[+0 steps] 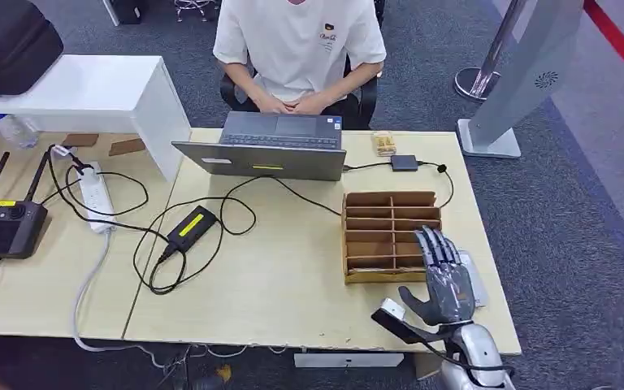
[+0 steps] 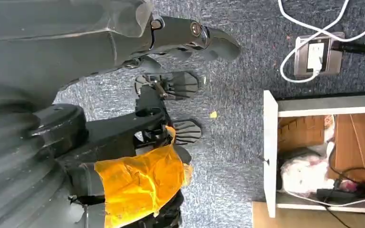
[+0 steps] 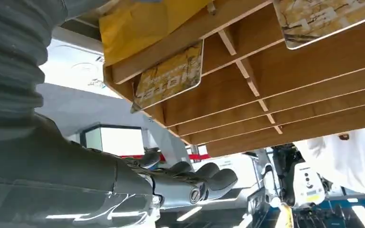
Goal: Pass the card to the sensor for recognition and then transmit it.
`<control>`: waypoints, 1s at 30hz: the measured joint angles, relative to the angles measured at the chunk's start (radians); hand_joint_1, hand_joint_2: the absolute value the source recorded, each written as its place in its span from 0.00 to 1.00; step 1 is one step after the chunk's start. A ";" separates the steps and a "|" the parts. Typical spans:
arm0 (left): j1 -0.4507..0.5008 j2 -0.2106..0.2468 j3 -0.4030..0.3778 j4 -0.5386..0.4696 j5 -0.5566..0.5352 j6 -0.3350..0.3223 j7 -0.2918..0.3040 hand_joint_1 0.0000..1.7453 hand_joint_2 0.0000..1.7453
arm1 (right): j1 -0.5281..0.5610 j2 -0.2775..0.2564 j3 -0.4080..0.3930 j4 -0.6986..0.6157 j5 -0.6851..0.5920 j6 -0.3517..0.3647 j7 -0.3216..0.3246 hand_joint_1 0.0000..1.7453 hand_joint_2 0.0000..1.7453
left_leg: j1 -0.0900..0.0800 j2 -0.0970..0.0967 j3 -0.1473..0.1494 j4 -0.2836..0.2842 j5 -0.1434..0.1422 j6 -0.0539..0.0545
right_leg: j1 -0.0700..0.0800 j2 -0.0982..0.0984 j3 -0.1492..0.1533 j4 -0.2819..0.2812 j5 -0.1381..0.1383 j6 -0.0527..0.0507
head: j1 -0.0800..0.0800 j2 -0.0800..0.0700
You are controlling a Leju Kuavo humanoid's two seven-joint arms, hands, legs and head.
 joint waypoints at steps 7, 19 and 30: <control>0.000 -0.004 0.000 0.000 0.000 0.003 0.000 0.00 1.00 | -0.005 0.005 0.001 0.010 -0.008 0.000 0.006 0.00 1.00 | 0.000 0.000 0.000 0.000 0.000 0.000 | 0.000 0.000 0.000 0.000 0.000 0.000 | 0.000 0.000; 0.001 -0.004 -0.001 0.000 0.003 0.006 0.000 0.00 1.00 | -0.004 0.004 0.002 0.006 -0.024 0.000 0.026 0.00 1.00 | 0.000 0.000 0.000 0.000 0.000 0.000 | 0.000 0.000 0.000 0.000 0.000 0.000 | 0.000 0.000; 0.003 0.000 -0.001 0.000 0.009 0.005 0.005 0.00 1.00 | 0.011 0.003 0.000 -0.013 -0.033 -0.001 0.024 1.00 1.00 | 0.000 0.000 0.000 0.000 0.000 0.000 | 0.000 0.000 0.000 0.000 0.000 0.000 | 0.000 0.000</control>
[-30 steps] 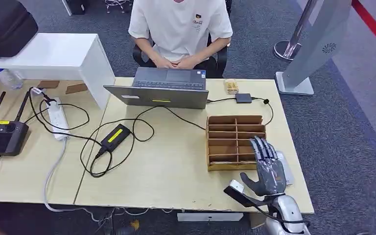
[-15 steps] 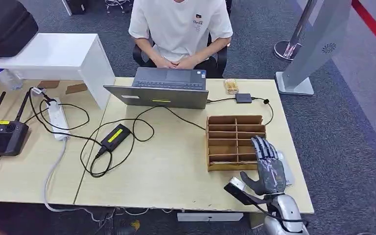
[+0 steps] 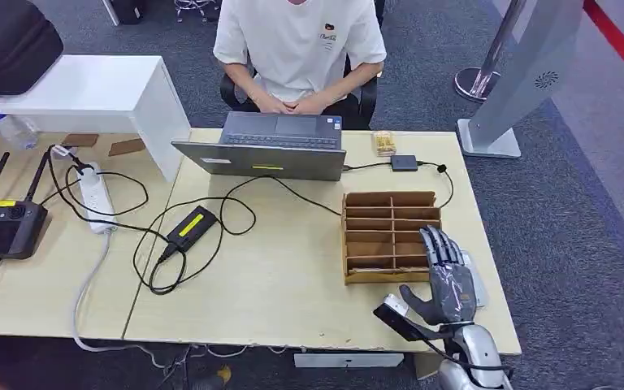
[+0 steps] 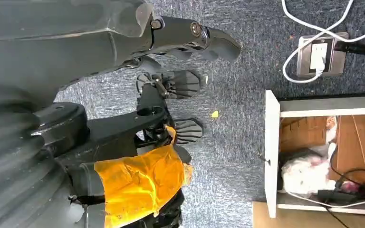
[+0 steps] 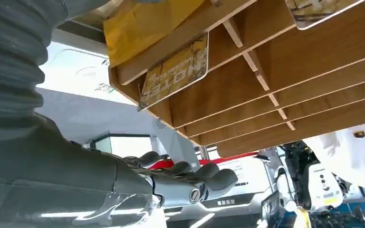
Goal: Pass the card to the sensor for recognition and then transmit it.
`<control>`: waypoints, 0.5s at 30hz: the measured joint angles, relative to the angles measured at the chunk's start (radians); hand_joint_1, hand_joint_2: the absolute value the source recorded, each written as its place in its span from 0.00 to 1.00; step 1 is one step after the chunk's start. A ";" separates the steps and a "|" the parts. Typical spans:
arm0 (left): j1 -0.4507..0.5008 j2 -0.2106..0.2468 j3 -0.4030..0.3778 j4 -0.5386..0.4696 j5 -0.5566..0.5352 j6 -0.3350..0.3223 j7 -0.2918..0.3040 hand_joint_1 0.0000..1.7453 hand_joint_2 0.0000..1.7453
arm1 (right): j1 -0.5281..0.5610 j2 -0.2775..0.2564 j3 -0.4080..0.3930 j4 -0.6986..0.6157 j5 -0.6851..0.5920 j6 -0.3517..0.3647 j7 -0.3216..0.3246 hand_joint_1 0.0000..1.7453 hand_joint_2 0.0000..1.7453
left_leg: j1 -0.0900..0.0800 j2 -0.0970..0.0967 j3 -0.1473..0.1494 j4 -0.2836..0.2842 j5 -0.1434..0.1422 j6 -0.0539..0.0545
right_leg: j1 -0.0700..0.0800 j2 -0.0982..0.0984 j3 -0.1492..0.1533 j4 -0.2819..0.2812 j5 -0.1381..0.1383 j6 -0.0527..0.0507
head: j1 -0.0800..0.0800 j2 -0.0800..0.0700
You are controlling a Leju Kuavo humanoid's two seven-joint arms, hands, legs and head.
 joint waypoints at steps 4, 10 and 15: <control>0.000 0.000 0.000 0.000 0.001 -0.001 0.001 0.00 1.00 | 0.001 -0.001 0.000 0.000 -0.010 0.000 -0.006 1.00 1.00 | 0.000 0.000 0.000 0.000 0.000 0.000 | 0.000 0.000 0.000 0.000 0.000 0.000 | 0.000 0.000; 0.000 0.001 0.000 -0.003 0.003 -0.001 0.001 0.00 1.00 | 0.001 -0.004 0.000 0.002 -0.040 0.000 -0.019 1.00 1.00 | 0.000 0.000 0.000 0.000 0.000 0.000 | 0.000 0.000 0.000 0.000 0.000 0.000 | 0.000 0.000; 0.000 0.002 0.000 -0.003 0.005 -0.002 0.000 0.00 1.00 | 0.000 -0.005 0.000 0.002 -0.068 0.002 -0.030 0.93 1.00 | 0.000 0.000 0.000 0.000 0.000 0.000 | 0.000 0.000 0.000 0.000 0.000 0.000 | 0.000 0.000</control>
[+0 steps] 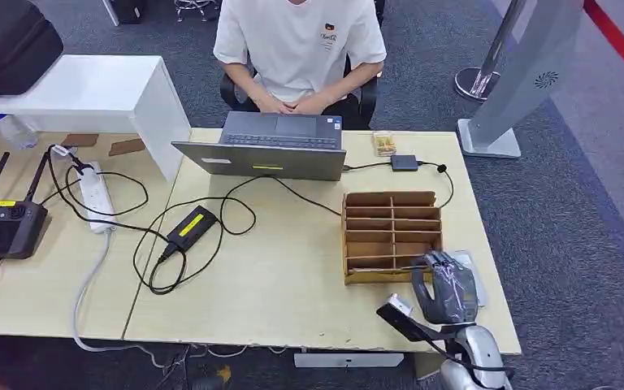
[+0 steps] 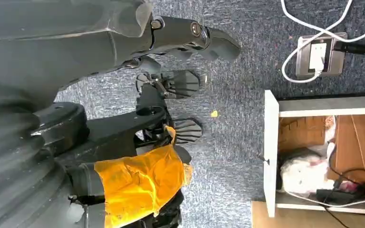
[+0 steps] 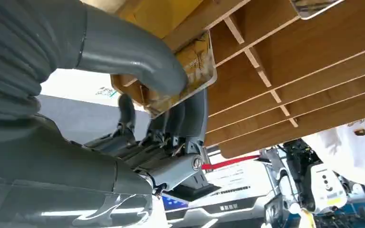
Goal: Pass the card to the sensor for recognition and then transmit it.
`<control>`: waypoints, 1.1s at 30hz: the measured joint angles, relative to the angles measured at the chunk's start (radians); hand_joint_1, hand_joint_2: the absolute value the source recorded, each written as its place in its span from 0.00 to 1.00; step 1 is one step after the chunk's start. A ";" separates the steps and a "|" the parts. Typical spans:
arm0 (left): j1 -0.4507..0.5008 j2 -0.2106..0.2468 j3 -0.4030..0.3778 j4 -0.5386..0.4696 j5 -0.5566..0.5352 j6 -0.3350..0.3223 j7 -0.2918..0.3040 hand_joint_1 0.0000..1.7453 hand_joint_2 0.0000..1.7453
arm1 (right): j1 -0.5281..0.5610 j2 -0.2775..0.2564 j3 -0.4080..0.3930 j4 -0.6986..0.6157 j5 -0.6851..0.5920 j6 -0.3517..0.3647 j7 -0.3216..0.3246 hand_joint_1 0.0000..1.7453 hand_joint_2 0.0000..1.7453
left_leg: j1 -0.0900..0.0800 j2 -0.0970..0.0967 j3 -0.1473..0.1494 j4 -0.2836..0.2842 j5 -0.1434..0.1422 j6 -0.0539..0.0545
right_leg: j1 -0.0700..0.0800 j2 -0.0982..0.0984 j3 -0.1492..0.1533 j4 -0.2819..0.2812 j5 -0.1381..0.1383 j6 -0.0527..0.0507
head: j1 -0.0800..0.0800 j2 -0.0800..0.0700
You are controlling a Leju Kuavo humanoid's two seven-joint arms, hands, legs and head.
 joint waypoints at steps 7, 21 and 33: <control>0.000 0.002 0.000 0.000 0.005 -0.002 -0.007 0.00 1.00 | 0.003 -0.009 0.000 -0.014 -0.056 0.023 -0.020 0.86 1.00 | 0.000 0.000 0.000 0.000 0.000 0.000 | 0.000 0.000 0.000 0.000 0.000 0.000 | 0.000 0.000; 0.004 0.003 -0.001 -0.009 -0.011 0.052 -0.018 0.00 1.00 | 0.023 -0.027 -0.002 -0.062 -0.058 0.049 -0.026 0.87 1.00 | 0.000 0.000 0.000 0.000 0.000 0.000 | 0.000 0.000 0.000 0.000 0.000 0.000 | 0.000 0.000; 0.001 0.004 -0.002 -0.009 -0.009 0.027 -0.007 0.00 1.00 | -0.032 -0.028 0.005 -0.112 -0.080 0.130 -0.024 0.87 1.00 | 0.000 0.000 0.000 0.000 0.000 0.000 | 0.000 0.000 0.000 0.000 0.000 0.000 | 0.000 0.000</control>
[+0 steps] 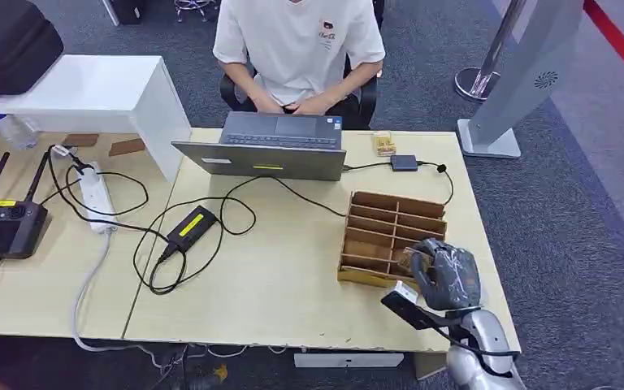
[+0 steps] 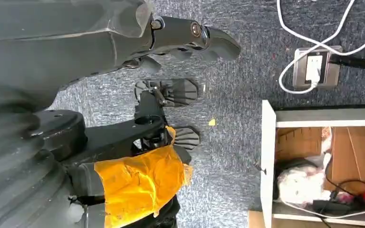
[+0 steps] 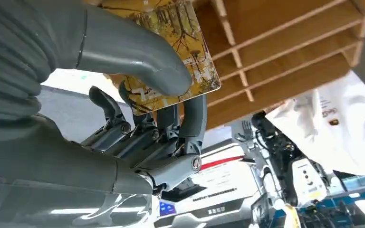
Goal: Pass the card to the sensor for recognition and then transmit it.
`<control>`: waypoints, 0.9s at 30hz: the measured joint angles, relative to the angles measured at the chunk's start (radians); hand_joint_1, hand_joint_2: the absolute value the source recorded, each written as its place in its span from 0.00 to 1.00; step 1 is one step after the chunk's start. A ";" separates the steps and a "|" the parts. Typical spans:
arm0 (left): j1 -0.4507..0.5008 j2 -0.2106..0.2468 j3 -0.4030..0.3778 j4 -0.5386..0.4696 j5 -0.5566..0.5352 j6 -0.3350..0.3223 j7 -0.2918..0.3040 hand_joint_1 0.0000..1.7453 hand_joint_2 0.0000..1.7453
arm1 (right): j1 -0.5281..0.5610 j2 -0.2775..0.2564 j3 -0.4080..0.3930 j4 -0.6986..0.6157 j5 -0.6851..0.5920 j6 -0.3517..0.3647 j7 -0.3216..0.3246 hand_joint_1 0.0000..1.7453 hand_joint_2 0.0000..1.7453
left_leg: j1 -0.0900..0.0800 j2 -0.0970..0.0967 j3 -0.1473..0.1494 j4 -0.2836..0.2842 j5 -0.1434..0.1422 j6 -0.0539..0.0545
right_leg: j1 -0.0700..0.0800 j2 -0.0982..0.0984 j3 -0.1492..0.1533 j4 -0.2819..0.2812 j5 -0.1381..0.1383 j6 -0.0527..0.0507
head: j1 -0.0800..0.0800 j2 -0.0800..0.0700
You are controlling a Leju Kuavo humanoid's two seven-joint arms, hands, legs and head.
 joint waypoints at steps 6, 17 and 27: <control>-0.001 0.001 0.000 0.000 0.001 -0.010 0.005 0.00 1.00 | -0.036 -0.005 0.011 -0.023 -0.018 0.047 0.006 0.87 1.00 | 0.000 0.000 0.000 0.000 0.000 0.000 | 0.000 0.000 0.000 0.000 0.000 0.000 | 0.000 0.000; -0.002 0.003 0.000 0.000 0.002 -0.024 0.008 0.00 1.00 | -0.070 -0.013 0.030 -0.028 -0.027 0.076 0.007 0.87 1.00 | 0.000 0.000 0.000 0.000 0.000 0.000 | 0.000 0.000 0.000 0.000 0.000 0.000 | 0.000 0.000; -0.003 0.005 -0.001 0.001 -0.002 -0.035 0.017 0.00 1.00 | -0.132 -0.016 0.050 -0.027 -0.036 0.109 0.010 0.87 1.00 | 0.000 0.000 0.000 0.000 0.000 0.000 | 0.000 0.000 0.000 0.000 0.000 0.000 | 0.000 0.000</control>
